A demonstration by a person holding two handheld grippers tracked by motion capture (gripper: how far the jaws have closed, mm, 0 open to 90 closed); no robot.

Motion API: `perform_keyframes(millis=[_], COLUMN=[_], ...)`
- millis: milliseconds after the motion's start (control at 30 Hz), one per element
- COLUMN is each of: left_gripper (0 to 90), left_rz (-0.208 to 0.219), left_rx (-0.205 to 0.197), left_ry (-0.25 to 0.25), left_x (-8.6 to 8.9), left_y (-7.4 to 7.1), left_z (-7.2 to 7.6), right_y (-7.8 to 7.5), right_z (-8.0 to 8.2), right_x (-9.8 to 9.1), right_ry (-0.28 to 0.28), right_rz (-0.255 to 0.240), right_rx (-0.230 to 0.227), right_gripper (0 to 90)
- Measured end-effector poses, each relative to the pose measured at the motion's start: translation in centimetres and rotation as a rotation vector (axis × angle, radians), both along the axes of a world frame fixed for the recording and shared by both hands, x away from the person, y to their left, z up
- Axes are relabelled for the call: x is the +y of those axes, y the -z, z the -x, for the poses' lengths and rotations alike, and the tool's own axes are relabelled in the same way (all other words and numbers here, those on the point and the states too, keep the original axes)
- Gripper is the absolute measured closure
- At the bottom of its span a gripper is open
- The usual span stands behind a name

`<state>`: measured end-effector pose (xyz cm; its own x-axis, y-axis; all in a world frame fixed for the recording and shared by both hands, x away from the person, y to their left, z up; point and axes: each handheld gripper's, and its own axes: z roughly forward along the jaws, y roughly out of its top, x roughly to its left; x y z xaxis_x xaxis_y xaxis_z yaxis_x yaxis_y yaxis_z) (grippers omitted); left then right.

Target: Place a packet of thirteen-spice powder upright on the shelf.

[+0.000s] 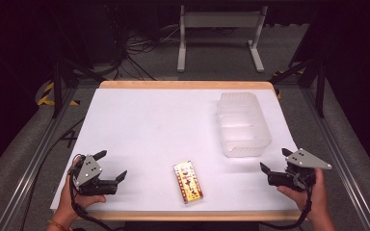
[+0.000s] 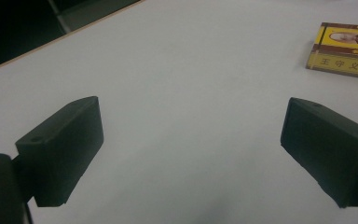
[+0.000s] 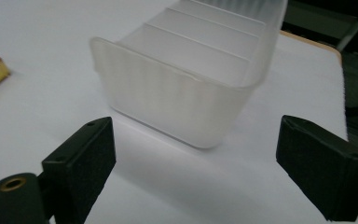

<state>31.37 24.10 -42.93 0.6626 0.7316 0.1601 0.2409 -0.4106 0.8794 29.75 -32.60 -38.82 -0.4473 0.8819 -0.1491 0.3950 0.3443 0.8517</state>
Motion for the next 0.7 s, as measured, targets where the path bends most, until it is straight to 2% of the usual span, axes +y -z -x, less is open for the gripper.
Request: perform_keyframes(millis=[67,100,133,300,367,400,467,500,533,567,600,667,700], left_gripper=[6.8,7.0,7.2,7.0,7.1,7.1,7.2,7.2,7.2,7.2,7.2,7.2,7.2], left_rz=[0.003,-0.005,-0.012,-0.037,0.003,0.003,0.002,-0.012,-0.023,-0.025,-0.021,-0.020,-0.027], left_rx=[0.007,0.001,-0.002,-0.002,0.000,0.000,0.004,-0.001,-0.004,-0.006,-0.004,-0.001,-0.005], left_ry=[0.003,-0.002,-0.001,-0.003,-0.011,-0.011,-0.016,-0.019,-0.016,-0.016,-0.013,-0.011,-0.012], left_x=[-0.1,-0.2,-0.3,-0.2,0.1,0.1,0.2,0.1,0.1,0.0,0.0,0.0,-0.1], left_y=[0.1,0.2,0.3,0.4,0.2,0.2,0.2,0.3,0.3,0.4,0.4,0.4,0.5], left_z=[0.1,0.2,0.3,0.4,0.3,0.3,0.3,0.3,0.4,0.4,0.4,0.4,0.3], right_y=[-0.3,-0.6,-0.7,-1.2,-1.2,-1.2,-1.0,-0.8,-0.8,-0.8,-0.7,-0.6,-0.4], right_z=[0.3,0.4,0.5,0.8,1.0,1.0,1.1,1.2,1.2,1.2,0.9,0.7,0.4], right_x=[0.7,1.2,1.5,3.3,4.7,4.7,6.2,7.8,7.8,8.6,10.1,10.6,11.5], right_ry=[-0.033,-0.073,-0.088,-0.134,-0.160,-0.160,-0.168,-0.186,-0.186,-0.195,-0.230,-0.235,-0.237], right_rz=[-0.009,-0.031,-0.035,-0.016,-0.009,-0.009,0.018,0.047,0.047,0.061,0.046,0.040,0.030], right_rx=[-0.008,-0.001,0.001,0.003,0.016,0.016,0.037,0.060,0.060,0.069,0.107,0.122,0.153], right_gripper=[12.5,10.6,11.0,12.2,14.5,14.5,14.9,17.1,17.1,17.2,17.5,17.6,18.1])
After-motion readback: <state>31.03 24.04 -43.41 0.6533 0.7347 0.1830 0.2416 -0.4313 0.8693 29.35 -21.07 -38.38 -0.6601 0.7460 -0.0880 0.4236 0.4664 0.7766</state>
